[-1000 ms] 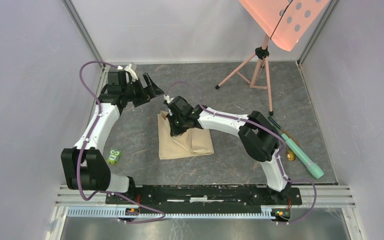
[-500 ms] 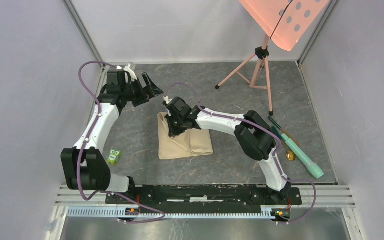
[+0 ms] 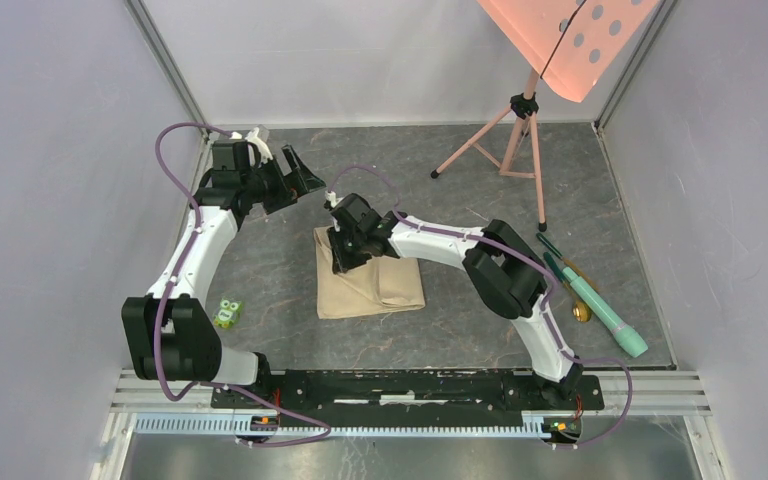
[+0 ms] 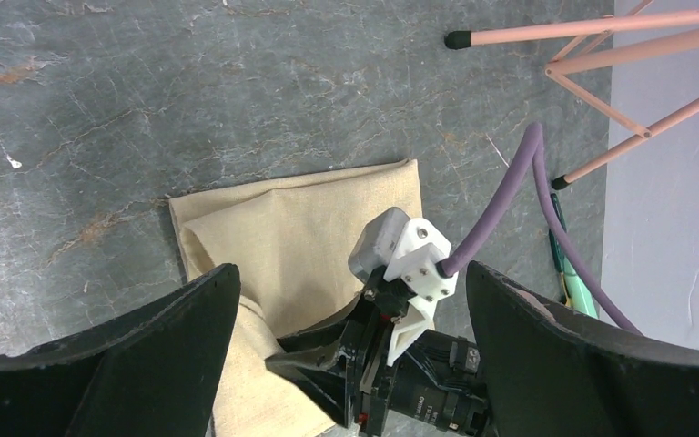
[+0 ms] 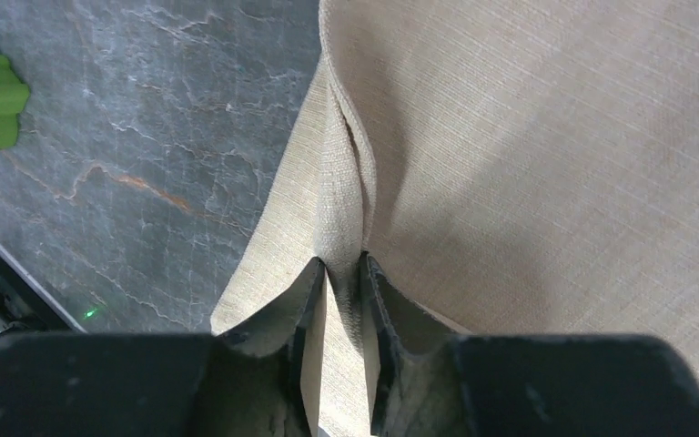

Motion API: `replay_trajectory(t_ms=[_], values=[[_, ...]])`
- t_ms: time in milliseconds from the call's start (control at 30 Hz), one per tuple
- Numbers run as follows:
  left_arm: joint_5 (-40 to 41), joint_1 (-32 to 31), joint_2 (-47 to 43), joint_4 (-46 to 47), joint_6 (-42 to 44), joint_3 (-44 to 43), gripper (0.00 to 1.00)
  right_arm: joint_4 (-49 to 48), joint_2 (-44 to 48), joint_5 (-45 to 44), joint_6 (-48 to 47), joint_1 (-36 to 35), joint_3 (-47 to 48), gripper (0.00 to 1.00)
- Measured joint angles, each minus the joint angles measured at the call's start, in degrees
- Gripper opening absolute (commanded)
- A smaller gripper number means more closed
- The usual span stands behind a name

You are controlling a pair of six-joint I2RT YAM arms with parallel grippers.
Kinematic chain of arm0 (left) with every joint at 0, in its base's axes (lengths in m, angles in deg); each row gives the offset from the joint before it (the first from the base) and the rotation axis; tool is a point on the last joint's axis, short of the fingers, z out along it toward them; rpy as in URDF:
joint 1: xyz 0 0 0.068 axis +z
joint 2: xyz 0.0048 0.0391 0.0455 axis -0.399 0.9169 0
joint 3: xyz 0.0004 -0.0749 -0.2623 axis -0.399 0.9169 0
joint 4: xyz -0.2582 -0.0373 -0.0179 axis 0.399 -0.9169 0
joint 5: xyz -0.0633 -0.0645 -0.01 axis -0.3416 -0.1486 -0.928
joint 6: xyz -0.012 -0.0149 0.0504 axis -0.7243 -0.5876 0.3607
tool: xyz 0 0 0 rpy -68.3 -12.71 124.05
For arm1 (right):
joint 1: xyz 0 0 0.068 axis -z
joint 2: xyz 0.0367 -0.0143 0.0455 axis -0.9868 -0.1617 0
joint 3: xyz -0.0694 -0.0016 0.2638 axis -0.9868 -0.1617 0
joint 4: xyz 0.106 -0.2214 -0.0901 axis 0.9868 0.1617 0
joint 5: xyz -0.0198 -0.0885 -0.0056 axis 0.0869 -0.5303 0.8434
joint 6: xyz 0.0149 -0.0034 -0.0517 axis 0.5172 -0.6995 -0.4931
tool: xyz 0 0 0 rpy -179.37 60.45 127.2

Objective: Fold the napkin into a case and place the utensils inside
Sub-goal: Fold the rectangle-folded napkin at the center of the board, then smooth out the top corner of the square-folded napkin at the center of the board.

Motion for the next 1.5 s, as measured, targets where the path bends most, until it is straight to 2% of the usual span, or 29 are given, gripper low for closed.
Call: replay_trajectory(t_ms=[100, 267, 467, 633, 667, 700, 733, 800, 933, 1167, 1500], values=[[0.0, 0.1, 0.0, 0.0, 0.0, 0.0, 1.00, -1.3, 0.0, 1.6, 0.7, 0.1, 0.0, 0.52], [0.1, 0.2, 0.0, 0.0, 0.0, 0.0, 1.00, -4.0, 3.4, 4.5, -0.8, 0.3, -3.5, 0.71], [0.7, -0.7, 0.0, 0.0, 0.0, 0.1, 1.00, -8.5, 21.9, 7.5, -5.1, 1.9, -20.9, 0.74], [4.6, -7.8, 0.2, -2.6, 0.9, -0.1, 1.00, -17.5, 34.1, 12.7, -5.9, 8.9, -36.2, 0.76], [4.7, -9.4, 0.1, -3.1, 0.9, 0.2, 1.00, -19.5, 34.5, 13.8, -5.7, 10.3, -38.5, 0.79], [4.4, -10.7, -0.2, -3.3, 0.9, 0.9, 1.00, -21.8, 34.3, 15.2, -5.5, 12.1, -40.7, 0.89], [4.3, -11.3, -0.9, -3.5, 0.8, 2.0, 1.00, -23.1, 33.3, 16.4, -5.4, 13.3, -41.9, 0.94], [4.0, -11.2, -3.2, -4.8, 0.8, 4.6, 1.00, -24.6, 30.2, 18.4, -5.7, 14.0, -42.2, 0.94], [4.1, -10.6, -11.9, -11.6, 0.9, 8.0, 1.00, -26.9, 24.6, 20.6, -6.8, 13.7, -41.1, 0.87], [4.5, -10.6, -27.8, -18.3, 0.8, 8.9, 1.00, -31.1, 18.1, 22.8, -6.3, 14.3, -38.1, 0.67], [4.7, -10.6, -29.4, -23.5, 0.8, 9.7, 1.00, -34.9, 14.5, 23.7, -3.6, 14.3, -36.4, 0.59]])
